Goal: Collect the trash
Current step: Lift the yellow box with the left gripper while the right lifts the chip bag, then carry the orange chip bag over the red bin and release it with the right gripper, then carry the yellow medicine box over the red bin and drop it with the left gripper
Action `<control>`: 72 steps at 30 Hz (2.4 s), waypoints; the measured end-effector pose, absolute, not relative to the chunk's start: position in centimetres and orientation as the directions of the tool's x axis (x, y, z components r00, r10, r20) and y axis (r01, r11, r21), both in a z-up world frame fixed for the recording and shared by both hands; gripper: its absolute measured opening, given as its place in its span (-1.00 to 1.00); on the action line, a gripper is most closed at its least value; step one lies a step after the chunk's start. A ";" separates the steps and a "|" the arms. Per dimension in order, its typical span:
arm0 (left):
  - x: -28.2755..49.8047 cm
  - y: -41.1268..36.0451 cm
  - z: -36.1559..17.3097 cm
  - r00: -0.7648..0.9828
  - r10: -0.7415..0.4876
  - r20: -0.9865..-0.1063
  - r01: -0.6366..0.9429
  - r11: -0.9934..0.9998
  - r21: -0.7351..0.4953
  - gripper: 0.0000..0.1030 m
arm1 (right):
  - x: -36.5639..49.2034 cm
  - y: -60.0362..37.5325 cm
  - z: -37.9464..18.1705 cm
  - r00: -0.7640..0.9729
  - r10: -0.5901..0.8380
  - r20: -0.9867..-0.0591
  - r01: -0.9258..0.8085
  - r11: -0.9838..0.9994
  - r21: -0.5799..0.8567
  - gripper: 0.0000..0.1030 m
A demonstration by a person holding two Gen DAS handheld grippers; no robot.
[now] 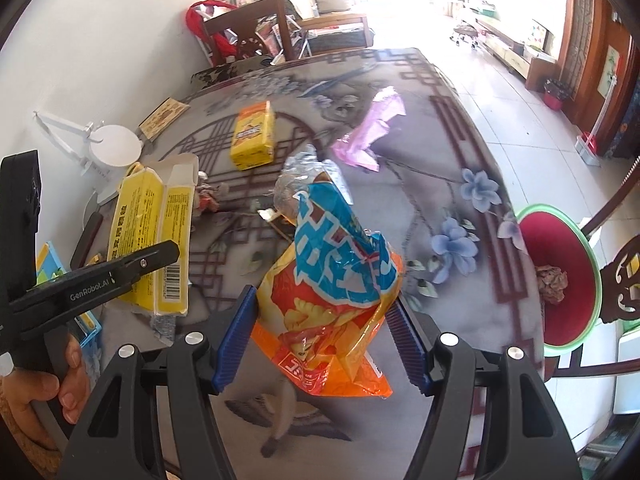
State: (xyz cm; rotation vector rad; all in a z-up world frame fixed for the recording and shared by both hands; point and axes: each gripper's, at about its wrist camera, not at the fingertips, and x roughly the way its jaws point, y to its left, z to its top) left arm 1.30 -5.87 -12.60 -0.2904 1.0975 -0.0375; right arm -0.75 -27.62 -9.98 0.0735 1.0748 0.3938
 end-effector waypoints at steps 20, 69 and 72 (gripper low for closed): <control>3.2 -12.7 -13.4 0.412 -0.173 -0.895 -0.074 0.972 -0.223 -0.30 | 1.7 -35.0 -11.7 0.396 0.357 -0.846 -0.209 0.932 0.295 0.23; 6.8 -32.9 -20.9 0.072 -0.235 -0.969 0.328 0.923 -0.199 0.43 | 6.4 -57.3 -16.2 0.450 0.166 -0.878 0.232 0.927 0.294 0.59; 7.0 -32.9 -21.7 0.067 -0.235 -0.970 0.311 0.928 -0.203 0.18 | 6.3 -56.9 -16.0 0.442 0.162 -0.882 0.227 0.931 0.285 0.59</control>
